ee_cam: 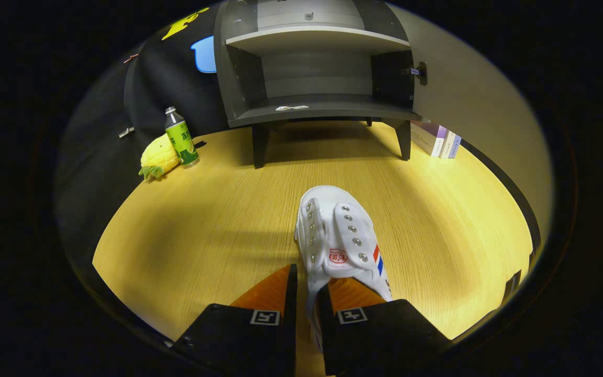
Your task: Open the shoe cabinet door, grab the shoes and put them into the shoe cabinet, then close the shoe cabinet door.
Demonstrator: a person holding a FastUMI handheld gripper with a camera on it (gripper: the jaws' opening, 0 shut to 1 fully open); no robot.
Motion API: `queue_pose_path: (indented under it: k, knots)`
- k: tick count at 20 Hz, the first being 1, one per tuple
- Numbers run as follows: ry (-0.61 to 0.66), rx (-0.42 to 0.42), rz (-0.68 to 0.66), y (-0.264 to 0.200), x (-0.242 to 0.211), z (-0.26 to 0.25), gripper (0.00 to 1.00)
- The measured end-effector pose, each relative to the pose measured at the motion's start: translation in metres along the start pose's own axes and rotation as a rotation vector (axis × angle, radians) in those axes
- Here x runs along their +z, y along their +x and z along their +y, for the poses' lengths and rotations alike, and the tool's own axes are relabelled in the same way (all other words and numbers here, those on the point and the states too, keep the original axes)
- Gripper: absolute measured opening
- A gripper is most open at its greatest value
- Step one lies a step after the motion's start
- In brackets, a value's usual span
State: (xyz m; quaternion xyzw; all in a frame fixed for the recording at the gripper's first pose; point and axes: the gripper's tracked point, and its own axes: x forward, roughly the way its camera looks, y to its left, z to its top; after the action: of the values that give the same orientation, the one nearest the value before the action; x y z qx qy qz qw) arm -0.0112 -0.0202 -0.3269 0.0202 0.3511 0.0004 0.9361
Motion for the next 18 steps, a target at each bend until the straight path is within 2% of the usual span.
queue_pose_path:
  k: [6,9,10,17,18]
  knots:
    - [0.001,0.006,-0.081,0.013,0.008,0.002,0.25]
    - [0.013,0.000,-0.082,0.020,0.008,-0.001,0.23]
    - [0.017,-0.006,-0.085,0.021,0.010,-0.002,0.19]
    - [0.001,-0.015,-0.067,0.026,0.004,-0.003,0.19]
    - [-0.003,-0.022,-0.080,0.020,0.005,-0.004,0.12]
